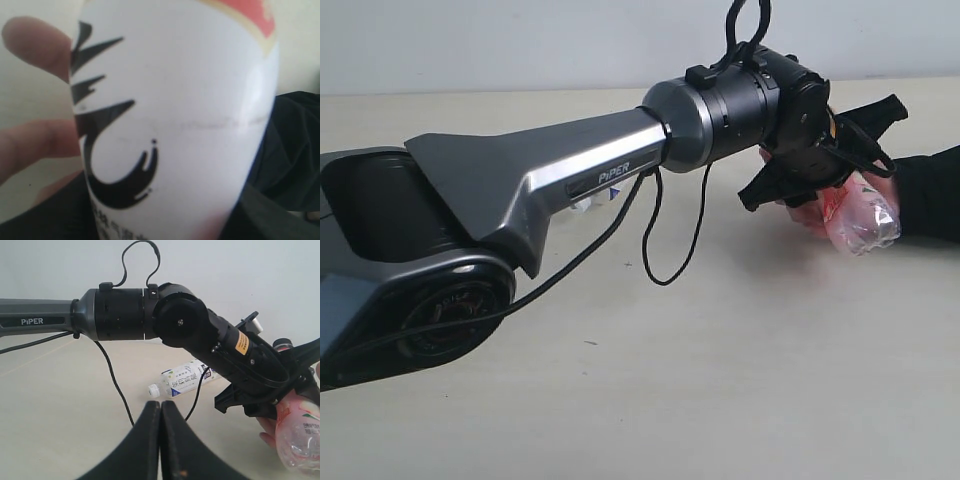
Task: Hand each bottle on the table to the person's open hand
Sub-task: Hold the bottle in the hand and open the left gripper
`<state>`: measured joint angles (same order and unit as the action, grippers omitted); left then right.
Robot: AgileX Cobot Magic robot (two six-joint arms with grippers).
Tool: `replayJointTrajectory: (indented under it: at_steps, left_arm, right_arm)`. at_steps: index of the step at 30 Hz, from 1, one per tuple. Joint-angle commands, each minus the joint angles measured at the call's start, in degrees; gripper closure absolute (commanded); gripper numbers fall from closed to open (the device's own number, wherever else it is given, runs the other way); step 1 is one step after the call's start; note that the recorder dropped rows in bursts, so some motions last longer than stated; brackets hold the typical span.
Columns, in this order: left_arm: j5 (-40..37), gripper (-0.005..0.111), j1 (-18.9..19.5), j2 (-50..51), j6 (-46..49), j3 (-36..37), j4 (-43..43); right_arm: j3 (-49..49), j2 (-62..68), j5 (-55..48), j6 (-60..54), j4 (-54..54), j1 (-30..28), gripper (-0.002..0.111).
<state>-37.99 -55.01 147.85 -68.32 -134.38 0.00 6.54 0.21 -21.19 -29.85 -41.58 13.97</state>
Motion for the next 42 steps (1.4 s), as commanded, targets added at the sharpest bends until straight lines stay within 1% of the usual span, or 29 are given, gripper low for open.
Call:
replayJointTrajectory:
  at_steps: [1,4,6,8,15,17,19,37,42]
  left_arm:
    - [0.5,0.107,0.2,-0.2,0.4,-0.2,0.0]
    - [0.4,0.106,0.2,-0.2,0.4,-0.2,0.0]
    - [0.2,0.102,0.2,-0.2,0.4,-0.2,0.0]
    - [0.0,0.094,0.2,-0.2,0.4,-0.2,0.0]
    - [0.0,0.051,0.2,-0.2,0.4,-0.2,0.0]
    - [0.0,0.044,0.2,-0.2,0.4,-0.2,0.0]
    - [0.0,0.039,0.2,-0.2,0.4,-0.2,0.0]
    - [0.4,0.039,0.2,-0.5,3.0,-0.2,0.8]
    - [-1.9,0.039,0.2,-2.6,4.5,-0.2,0.8]
  right_arm:
    - [0.3,-0.2,0.4,0.0,0.0,0.1,0.108]
    - [0.3,-0.2,0.4,0.0,0.0,0.1,0.108]
    - [0.3,-0.2,0.4,0.0,0.0,0.1,0.108]
    - [0.3,-0.2,0.4,0.0,0.0,0.1,0.108]
    - [0.3,-0.2,-0.1,0.0,0.0,0.1,0.108]
    - [0.3,-0.2,-0.1,0.0,0.0,0.1,0.108]
    - [0.3,-0.2,-0.1,0.0,0.0,0.1,0.108]
    - [0.3,-0.2,-0.1,0.0,0.0,0.1,0.108]
    - [0.3,-0.2,-0.1,0.0,0.0,0.1,0.108]
